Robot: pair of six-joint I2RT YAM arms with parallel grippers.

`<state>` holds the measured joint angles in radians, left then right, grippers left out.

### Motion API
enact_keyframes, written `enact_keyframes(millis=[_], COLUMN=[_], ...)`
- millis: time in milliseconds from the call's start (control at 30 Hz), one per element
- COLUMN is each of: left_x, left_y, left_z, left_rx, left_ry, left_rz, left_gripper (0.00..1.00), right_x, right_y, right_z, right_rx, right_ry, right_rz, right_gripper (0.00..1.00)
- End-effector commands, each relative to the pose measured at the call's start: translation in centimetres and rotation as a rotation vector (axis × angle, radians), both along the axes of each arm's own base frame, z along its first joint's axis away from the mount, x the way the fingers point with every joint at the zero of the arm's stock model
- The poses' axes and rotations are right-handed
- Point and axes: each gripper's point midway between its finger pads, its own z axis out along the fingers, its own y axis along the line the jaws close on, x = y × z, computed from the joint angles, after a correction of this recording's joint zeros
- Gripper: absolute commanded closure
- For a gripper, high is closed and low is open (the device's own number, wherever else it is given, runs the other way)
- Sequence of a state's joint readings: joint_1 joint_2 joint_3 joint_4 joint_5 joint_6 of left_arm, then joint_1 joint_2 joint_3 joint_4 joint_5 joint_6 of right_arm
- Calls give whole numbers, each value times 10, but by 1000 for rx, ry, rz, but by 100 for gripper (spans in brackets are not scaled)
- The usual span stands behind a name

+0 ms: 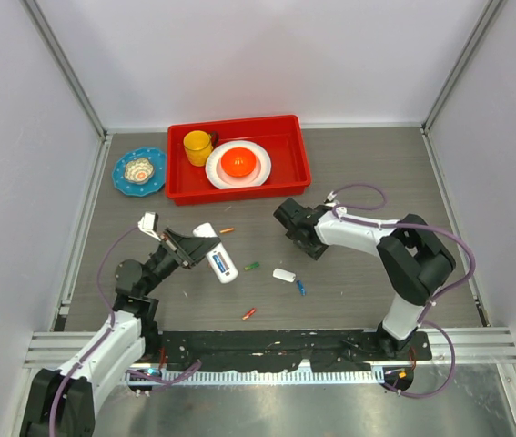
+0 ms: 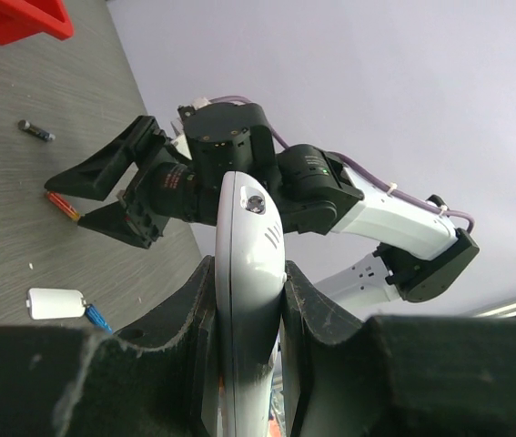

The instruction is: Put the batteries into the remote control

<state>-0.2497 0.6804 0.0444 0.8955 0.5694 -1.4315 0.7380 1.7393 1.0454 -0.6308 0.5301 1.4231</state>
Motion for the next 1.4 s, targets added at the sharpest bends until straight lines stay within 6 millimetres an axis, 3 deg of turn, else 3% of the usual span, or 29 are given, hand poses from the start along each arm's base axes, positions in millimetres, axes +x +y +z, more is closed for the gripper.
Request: enact_keyframes(millis=[0,167,267,300,367,400,467,500,567,600,633,833,1067,1367], left_x=[0,-3,-4,-5,-6,-7,-9,-9,-9,-11,-11,-18,-26,-25], left_y=[-1,-2,-1,-2,-2,-3,-4,-4,-5,-7,-9,-23,-27,-29], left_z=[1,3,4,5,5,6,8,9,11,14,18,22,19,13], left_rx=[6,7,8,7,10,14,17,21,22,23,29,41,44,58], left_ry=[-19,-25,-27,-30,-34,-38,-52,-63,-72,-81,-95,-95,-112,-99], left_rz=[1,-10,-12,-13,-19,-27,-33,-31,-29,-40,-50,-119,-129,-140], left_gripper=[100,100,100,100,100,100,99,100,100,100,100,100,100,100], right_x=[1,4,8,16,13,18,0,-5,2,-6,-5,-4,-6,15], right_y=[6,5,0,14,11,22,42,42,44,37,40,51,38,12], right_z=[31,56,90,114,118,131,132,126,109,96,90,62,50,38], right_rx=[30,10,-78,-40,-165,-150,-110,-103,-149,-173,-177,-128,-138,-198], right_ry=[-35,-80,-151,-232,-254,-326,-347,-304,-180,-81,-51,29,69,66], right_rz=[38,98,248,357,624,727,1045,1103,1225,1277,1304,1366,1312,1178], right_gripper=[32,31,31,31,33,34,35,35,44,52,58,72,64,55])
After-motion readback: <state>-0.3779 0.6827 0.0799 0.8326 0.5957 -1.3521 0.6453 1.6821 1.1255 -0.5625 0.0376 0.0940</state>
